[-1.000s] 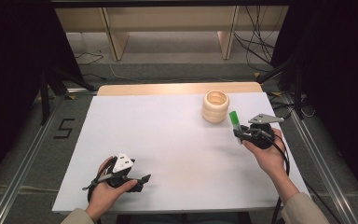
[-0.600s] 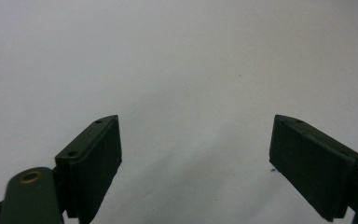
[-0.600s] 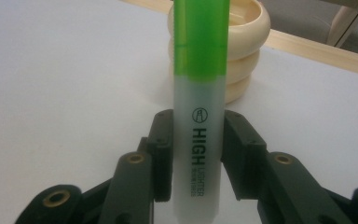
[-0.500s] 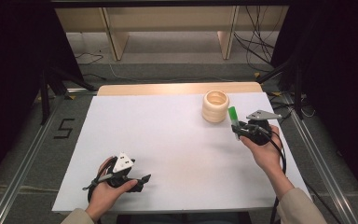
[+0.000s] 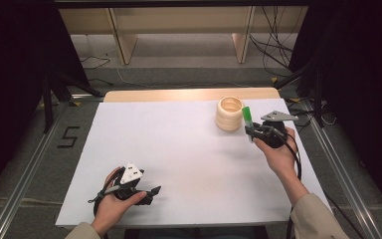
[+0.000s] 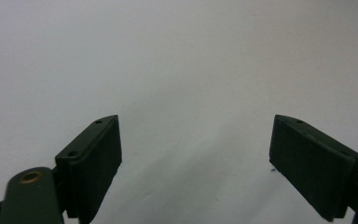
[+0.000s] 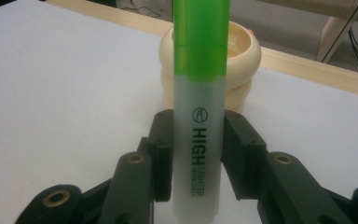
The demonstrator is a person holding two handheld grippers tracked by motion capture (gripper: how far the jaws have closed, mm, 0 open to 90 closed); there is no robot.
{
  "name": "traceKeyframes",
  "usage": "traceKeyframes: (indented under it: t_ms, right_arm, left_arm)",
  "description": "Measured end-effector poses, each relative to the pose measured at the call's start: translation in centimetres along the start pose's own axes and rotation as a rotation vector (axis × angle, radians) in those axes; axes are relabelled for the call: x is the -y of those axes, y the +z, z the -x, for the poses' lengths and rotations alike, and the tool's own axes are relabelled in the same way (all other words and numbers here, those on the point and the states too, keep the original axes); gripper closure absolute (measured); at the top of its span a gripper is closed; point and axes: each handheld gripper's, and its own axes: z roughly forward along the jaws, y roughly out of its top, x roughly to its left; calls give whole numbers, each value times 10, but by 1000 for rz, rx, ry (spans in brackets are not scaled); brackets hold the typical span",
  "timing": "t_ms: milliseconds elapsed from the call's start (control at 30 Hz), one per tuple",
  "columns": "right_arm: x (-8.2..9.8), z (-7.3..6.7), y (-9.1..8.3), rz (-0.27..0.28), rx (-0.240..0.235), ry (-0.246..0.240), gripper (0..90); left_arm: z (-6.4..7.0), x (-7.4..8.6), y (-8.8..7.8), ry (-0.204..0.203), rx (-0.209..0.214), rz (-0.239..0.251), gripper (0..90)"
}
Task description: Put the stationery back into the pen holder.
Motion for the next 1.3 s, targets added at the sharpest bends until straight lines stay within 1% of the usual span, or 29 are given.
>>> traceKeyframes:
  t_ms: [433, 967, 1300]
  right_arm:
    - [-13, 3, 8, 26, 13, 15, 664]
    - [-27, 7, 20, 40, 24, 35, 664]
    - [-35, 10, 24, 47, 29, 44, 664]
  left_arm:
    - [0, 0, 0, -2, -1, 4, 165]
    - [0, 0, 0, -2, -1, 2, 165]
    - [0, 0, 0, -2, 0, 2, 165]
